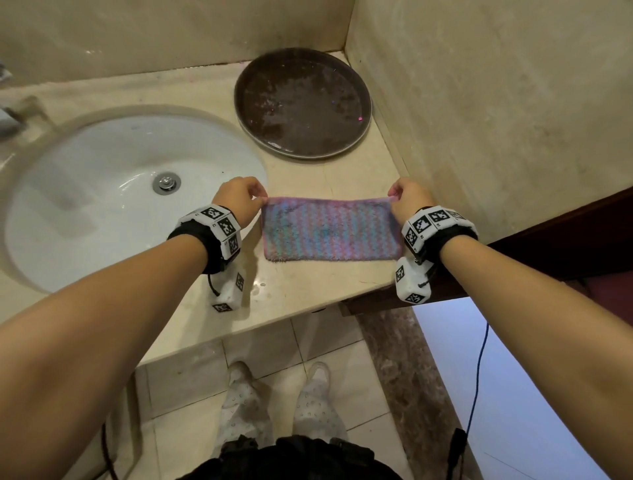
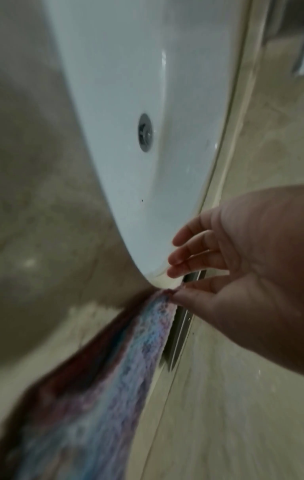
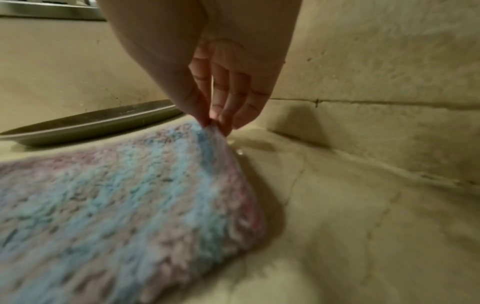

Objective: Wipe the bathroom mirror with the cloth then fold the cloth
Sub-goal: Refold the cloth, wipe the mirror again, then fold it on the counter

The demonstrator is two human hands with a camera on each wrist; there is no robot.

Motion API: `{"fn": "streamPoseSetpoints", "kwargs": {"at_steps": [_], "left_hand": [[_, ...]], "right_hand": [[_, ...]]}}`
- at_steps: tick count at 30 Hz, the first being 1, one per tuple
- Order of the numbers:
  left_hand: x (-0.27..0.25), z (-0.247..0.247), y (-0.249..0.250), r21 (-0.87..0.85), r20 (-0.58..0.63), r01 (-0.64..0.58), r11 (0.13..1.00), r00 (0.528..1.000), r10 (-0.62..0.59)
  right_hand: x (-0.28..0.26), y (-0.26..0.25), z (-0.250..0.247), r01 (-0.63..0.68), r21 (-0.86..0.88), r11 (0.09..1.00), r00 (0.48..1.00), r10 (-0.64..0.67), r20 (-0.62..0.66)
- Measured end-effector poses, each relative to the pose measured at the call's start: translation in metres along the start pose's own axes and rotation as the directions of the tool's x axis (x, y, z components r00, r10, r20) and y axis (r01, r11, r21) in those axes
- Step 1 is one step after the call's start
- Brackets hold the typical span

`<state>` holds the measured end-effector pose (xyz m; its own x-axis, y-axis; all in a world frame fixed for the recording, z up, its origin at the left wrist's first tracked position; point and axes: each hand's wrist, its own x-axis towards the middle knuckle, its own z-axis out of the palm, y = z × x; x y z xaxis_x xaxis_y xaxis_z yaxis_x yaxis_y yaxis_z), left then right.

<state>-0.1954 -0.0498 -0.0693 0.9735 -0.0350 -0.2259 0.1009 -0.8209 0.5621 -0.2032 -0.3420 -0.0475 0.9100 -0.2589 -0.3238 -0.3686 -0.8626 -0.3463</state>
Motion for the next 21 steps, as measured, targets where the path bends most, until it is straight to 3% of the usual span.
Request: {"fn": "streamPoseSetpoints", "kwargs": {"at_steps": [5,8,11,13,15,18,21], "left_hand": [[-0.002,0.001,0.017,0.003,-0.023,-0.093,0.996,0.995,0.093],[-0.006,0.006,0.044,0.075,-0.036,-0.185,0.98,0.982,0.188],[-0.014,0.02,0.079,0.101,0.127,-0.363,0.927,0.928,0.349],[-0.021,0.032,0.102,0.128,0.299,-0.457,0.88,0.864,0.406],[-0.027,0.044,0.119,0.126,0.374,-0.51,0.851,0.819,0.435],[-0.026,0.059,0.134,0.066,0.333,-0.498,0.865,0.828,0.451],[-0.015,0.069,0.144,0.09,0.298,-0.475,0.875,0.851,0.432]], "right_hand": [[-0.011,-0.002,-0.002,0.006,-0.028,1.0,0.999,-0.007,-0.032],[-0.024,0.002,-0.008,0.008,-0.037,0.999,1.0,-0.008,0.014],[-0.038,0.01,-0.012,0.005,-0.031,1.0,0.998,-0.002,0.07],[-0.044,0.014,-0.015,-0.025,-0.043,0.999,0.994,0.029,0.104],[-0.049,0.018,-0.015,-0.061,-0.106,0.993,0.983,0.078,0.166],[-0.06,0.024,-0.007,-0.101,-0.196,0.975,0.974,0.137,0.18],[-0.07,0.026,0.003,-0.071,-0.228,0.971,0.984,0.105,0.143]]}}
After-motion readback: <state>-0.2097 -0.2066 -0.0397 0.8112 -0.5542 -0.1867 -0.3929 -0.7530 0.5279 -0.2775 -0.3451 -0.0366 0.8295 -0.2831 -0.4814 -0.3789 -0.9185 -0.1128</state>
